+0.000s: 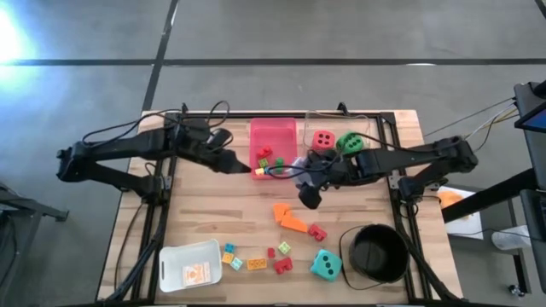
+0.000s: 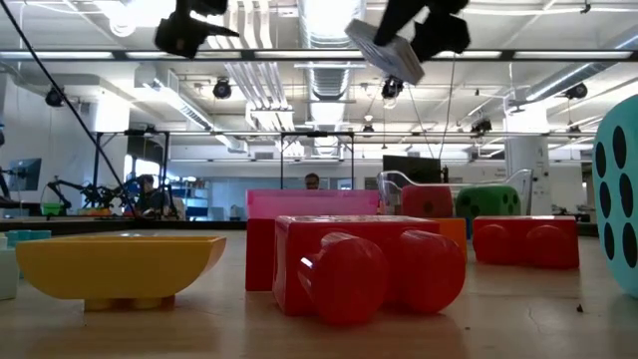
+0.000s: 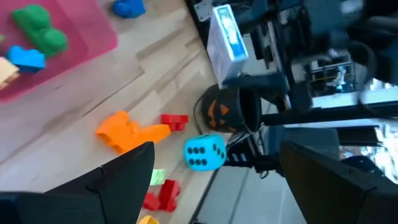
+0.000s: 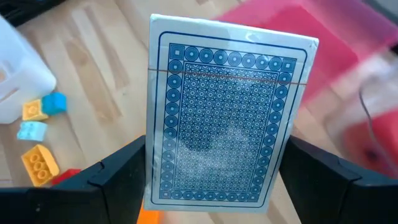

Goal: Pick & Place Toys
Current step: Put the blue deck of cards into the white bin

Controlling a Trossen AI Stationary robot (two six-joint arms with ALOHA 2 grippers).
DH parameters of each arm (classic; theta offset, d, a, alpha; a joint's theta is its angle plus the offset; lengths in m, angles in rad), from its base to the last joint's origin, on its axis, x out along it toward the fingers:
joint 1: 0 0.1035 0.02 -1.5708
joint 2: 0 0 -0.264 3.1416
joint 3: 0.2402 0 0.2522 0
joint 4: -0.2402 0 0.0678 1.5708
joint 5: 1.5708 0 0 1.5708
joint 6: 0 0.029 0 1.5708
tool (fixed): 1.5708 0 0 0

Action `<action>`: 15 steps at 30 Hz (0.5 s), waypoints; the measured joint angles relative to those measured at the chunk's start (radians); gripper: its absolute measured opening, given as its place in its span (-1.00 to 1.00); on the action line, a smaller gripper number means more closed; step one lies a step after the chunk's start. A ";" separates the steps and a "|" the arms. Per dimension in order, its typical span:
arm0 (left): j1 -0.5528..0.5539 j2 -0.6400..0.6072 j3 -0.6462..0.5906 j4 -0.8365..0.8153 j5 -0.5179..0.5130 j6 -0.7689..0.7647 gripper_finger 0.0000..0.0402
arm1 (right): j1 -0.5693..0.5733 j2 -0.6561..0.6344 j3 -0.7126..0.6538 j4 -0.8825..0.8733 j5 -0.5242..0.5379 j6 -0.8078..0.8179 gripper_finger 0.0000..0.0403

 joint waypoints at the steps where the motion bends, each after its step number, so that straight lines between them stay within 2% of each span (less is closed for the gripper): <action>1: 0.007 0.016 0.000 0.023 0.015 0.000 0.73 | 0.000 0.018 0.023 0.000 -0.002 -0.020 0.50; 8: 0.019 0.107 0.000 0.081 0.051 -0.014 0.73 | 0.005 0.164 0.178 0.000 -0.032 -0.162 0.50; 15: 0.019 0.170 0.000 0.152 0.128 -0.027 0.73 | 0.007 0.260 0.288 -0.004 -0.109 -0.277 0.49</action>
